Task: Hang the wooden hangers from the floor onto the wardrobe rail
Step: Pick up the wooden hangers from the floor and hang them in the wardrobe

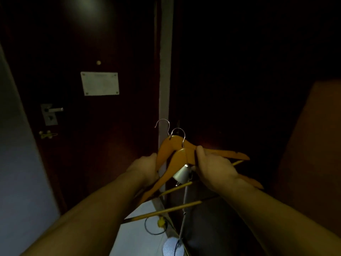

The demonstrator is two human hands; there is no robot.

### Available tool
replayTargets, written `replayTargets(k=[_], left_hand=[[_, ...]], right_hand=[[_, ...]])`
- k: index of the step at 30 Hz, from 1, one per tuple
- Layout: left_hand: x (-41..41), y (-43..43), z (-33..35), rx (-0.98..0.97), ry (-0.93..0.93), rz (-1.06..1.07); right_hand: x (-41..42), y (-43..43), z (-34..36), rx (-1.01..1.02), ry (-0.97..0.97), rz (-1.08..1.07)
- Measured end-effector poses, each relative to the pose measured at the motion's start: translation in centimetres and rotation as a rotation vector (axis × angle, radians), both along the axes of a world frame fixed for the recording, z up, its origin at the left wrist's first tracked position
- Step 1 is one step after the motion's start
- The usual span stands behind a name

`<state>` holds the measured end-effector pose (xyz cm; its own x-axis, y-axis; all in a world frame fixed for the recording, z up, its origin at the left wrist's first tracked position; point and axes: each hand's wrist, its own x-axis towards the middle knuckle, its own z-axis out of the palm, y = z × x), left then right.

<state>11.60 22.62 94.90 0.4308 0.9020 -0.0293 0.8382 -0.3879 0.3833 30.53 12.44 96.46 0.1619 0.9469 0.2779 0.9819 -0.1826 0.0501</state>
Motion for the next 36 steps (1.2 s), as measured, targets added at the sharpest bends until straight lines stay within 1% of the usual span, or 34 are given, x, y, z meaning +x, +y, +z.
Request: replayTargets(k=[4, 8, 12, 17, 22, 26, 28, 31, 36], left_hand=[[3.3, -3.6, 4.2, 0.081, 0.003, -0.147], [6.9, -7.8, 6.3, 0.119, -0.007, -0.274], [10.8, -11.5, 8.4, 0.169, -0.088, -0.382], [17.3, -17.4, 11.9, 0.215, -0.131, -0.474], [24.4, -24.5, 14.8, 0.257, -0.154, -0.623], [30.5, -30.0, 16.3, 0.231, -0.196, -0.739], [33.4, -32.2, 16.9, 0.211, -0.231, -0.787], [37.5, -34.7, 17.7, 0.236, -0.249, -0.836], [43.3, -36.6, 18.7, 0.269, -0.232, -0.876]], right_hand=[[1.7, -6.4, 3.7, 0.067, -0.003, -0.115], [3.5, -13.4, 7.0, 0.070, 0.036, -0.181], [5.8, -19.2, 9.6, 0.085, -0.025, -0.287], [9.9, -27.0, 12.4, 0.157, -0.117, -0.470], [14.7, -35.5, 14.4, 0.192, -0.151, -0.630], [19.0, -42.0, 15.8, 0.198, -0.159, -0.719], [21.0, -44.6, 16.6, 0.209, -0.138, -0.759], [23.9, -47.5, 17.1, 0.222, -0.127, -0.802], [28.5, -49.5, 17.2, 0.244, -0.145, -0.848]])
